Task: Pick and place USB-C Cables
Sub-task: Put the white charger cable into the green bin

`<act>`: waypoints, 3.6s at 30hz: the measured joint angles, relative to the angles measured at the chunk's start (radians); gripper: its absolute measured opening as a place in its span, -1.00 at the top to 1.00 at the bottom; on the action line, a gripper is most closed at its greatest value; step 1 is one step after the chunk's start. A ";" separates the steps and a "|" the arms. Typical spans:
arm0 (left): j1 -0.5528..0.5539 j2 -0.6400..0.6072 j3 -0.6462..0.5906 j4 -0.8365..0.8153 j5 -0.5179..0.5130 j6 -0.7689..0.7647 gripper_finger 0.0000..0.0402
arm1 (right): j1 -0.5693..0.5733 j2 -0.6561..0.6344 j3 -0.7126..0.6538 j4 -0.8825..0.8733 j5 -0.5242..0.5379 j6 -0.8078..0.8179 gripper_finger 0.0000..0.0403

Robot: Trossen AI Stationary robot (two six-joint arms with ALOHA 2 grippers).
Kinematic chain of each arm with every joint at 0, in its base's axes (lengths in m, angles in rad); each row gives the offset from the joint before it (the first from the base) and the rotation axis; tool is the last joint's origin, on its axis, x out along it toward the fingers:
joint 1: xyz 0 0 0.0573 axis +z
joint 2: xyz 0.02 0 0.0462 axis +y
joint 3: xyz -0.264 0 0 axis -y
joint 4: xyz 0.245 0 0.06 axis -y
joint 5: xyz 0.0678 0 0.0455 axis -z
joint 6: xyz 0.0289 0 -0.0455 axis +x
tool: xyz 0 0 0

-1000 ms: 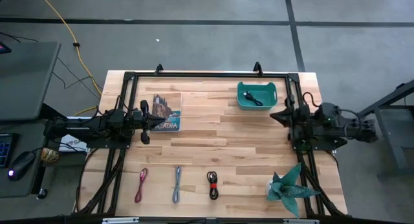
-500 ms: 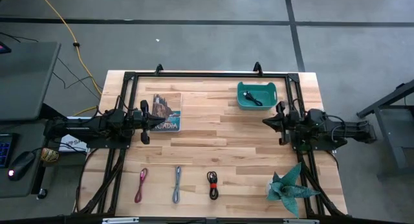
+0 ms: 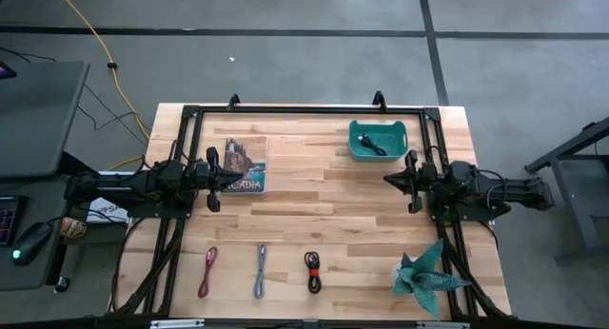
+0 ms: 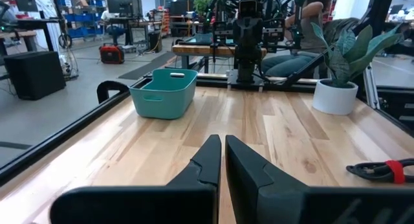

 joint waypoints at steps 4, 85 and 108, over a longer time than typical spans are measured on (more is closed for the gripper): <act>0.000 0.000 0.000 0.000 0.000 -0.006 0.97 | 0.000 0.000 0.000 0.000 0.000 0.006 1.00; -0.026 0.484 0.744 -0.463 0.200 0.010 -0.02 | 0.000 0.000 -0.002 -0.009 0.000 0.021 1.00; -0.643 1.163 0.745 -0.308 0.012 0.016 -0.02 | 0.000 0.000 -0.002 -0.010 0.005 0.024 1.00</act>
